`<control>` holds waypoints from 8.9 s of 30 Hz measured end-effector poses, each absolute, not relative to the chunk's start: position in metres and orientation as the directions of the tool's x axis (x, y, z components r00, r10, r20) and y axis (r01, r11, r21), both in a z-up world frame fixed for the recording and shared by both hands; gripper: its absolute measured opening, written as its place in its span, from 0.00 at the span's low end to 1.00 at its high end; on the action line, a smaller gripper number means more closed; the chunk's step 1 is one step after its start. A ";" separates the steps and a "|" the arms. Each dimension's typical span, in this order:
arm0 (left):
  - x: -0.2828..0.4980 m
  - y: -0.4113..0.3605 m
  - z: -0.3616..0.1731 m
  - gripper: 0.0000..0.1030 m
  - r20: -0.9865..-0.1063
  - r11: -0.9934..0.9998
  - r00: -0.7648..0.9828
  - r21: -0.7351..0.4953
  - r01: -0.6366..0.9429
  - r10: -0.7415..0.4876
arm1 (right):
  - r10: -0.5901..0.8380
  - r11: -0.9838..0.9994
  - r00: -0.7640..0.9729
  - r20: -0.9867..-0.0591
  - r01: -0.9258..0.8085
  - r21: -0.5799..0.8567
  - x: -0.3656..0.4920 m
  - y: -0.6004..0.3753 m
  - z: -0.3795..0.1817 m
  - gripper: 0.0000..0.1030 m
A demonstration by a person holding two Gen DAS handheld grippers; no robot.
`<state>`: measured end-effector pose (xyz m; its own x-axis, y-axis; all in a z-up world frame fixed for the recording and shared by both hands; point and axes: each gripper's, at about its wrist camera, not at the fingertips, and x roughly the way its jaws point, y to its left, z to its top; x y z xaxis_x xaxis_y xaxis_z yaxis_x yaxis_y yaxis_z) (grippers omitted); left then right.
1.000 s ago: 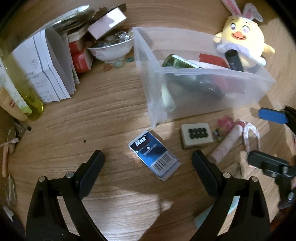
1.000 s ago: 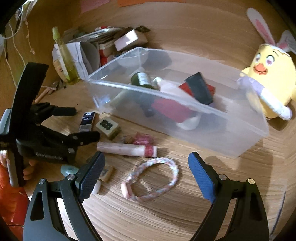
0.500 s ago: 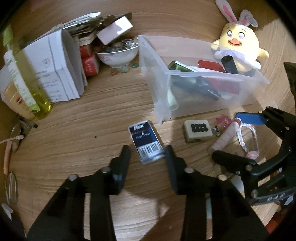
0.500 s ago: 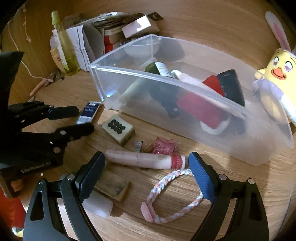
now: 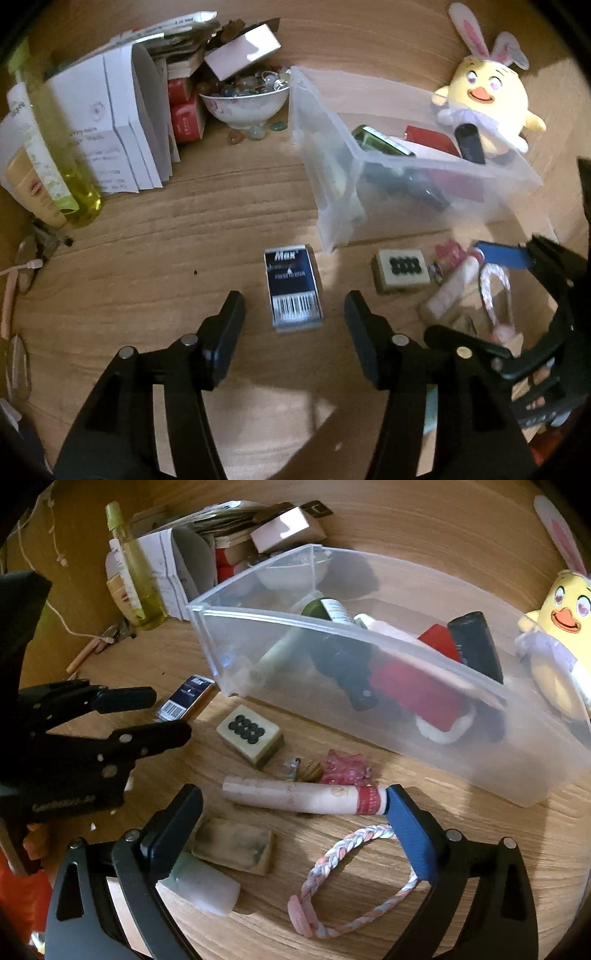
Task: Organize objects
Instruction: 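Grasp blue Max box with left gripper while right gripper grasps white-red tube, then carry Max box with left tool and white-red tube with right tool over box, then open left gripper to drop Max box while right gripper releases tube into box, then grasp pale blue soap bar with left gripper while right gripper grasps braided bracelet, then lift soap bar with left tool and bracelet with right tool toward box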
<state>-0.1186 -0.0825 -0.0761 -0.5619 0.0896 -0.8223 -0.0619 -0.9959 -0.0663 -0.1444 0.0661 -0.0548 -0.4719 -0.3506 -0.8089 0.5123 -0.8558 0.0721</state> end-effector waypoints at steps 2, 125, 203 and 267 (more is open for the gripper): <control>-0.123 -0.083 -0.076 0.45 -0.821 -0.997 -0.566 -0.061 -0.053 0.080 | -0.357 -0.860 -0.470 -0.807 0.503 0.087 -0.146 0.069 -0.056 0.92; -0.121 -0.027 0.023 0.81 -0.615 -0.994 -0.781 -0.087 -0.070 0.109 | -0.313 -0.928 -0.695 -0.647 0.368 0.054 -0.186 0.158 0.016 0.90; -0.052 0.008 -0.079 0.69 -0.814 -0.982 -0.560 -0.067 -0.175 0.156 | -0.388 -0.832 -0.516 -0.764 0.552 0.051 -0.120 0.144 -0.046 0.10; -0.114 -0.024 0.058 0.69 -0.487 -0.995 -0.871 -0.096 -0.019 0.064 | -0.441 -0.884 -0.764 -0.470 0.461 0.080 -0.159 0.173 0.077 0.10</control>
<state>-0.1140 -0.0238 0.0575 -0.8712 0.0640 -0.4867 -0.0194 -0.9952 -0.0961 -0.1592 0.1728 0.0773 -0.7645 -0.4410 -0.4701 0.4610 -0.8838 0.0795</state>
